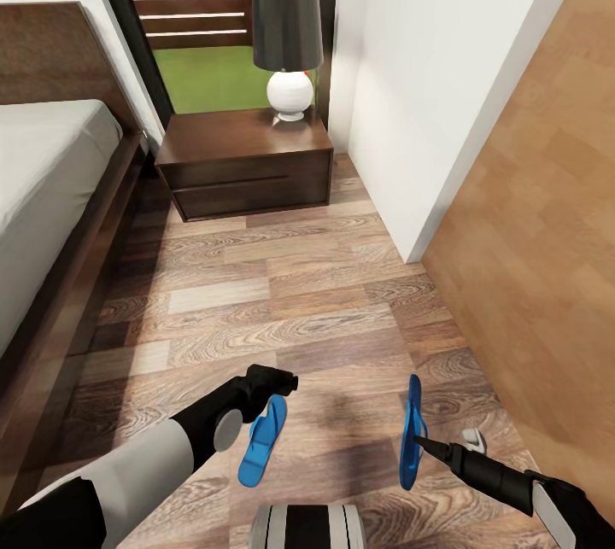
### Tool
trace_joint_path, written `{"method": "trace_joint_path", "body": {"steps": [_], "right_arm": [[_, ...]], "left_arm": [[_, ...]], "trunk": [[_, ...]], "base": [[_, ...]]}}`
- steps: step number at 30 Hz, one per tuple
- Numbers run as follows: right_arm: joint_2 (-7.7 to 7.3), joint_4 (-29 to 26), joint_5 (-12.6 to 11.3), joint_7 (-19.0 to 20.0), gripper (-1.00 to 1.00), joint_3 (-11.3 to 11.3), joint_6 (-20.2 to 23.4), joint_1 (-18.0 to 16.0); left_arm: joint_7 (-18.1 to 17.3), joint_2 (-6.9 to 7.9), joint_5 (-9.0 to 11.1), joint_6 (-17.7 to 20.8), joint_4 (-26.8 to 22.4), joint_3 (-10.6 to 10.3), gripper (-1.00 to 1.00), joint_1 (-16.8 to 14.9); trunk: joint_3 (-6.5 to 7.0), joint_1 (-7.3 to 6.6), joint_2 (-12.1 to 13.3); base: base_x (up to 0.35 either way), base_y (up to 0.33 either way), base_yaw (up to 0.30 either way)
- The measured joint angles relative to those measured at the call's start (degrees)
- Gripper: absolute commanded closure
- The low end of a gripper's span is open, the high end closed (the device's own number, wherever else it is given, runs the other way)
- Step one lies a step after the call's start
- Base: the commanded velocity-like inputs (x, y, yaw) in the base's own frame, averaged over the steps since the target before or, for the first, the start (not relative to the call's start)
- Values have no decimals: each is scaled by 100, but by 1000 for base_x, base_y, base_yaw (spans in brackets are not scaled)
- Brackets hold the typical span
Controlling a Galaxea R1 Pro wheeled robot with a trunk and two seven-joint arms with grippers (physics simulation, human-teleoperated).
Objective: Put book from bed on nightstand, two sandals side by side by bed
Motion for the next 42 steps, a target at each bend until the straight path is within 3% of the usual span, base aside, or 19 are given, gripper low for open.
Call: {"method": "trace_joint_path", "body": {"steps": [17,22,39,42], "right_arm": [[-3,0,0,0,100,11,0,0],[-3,0,0,0,100,10,1,0],[-3,0,0,0,100,1,2,0],[-3,1,5,0,100,3,4,1]], "left_arm": [[-15,-4,0,-11,0,0,-100,0],[-17,-47,0,-18,0,0,-100,0],[-25,-79,-1,-30,-7,-5,-100,1],[-25,-79,0,-38,-14,-2,-100,2]], "trunk": [[0,0,0],[67,-8,4],[67,-8,4],[1,0,0]], "base": [[0,0,0],[0,0,0],[0,0,0],[0,0,0]]}}
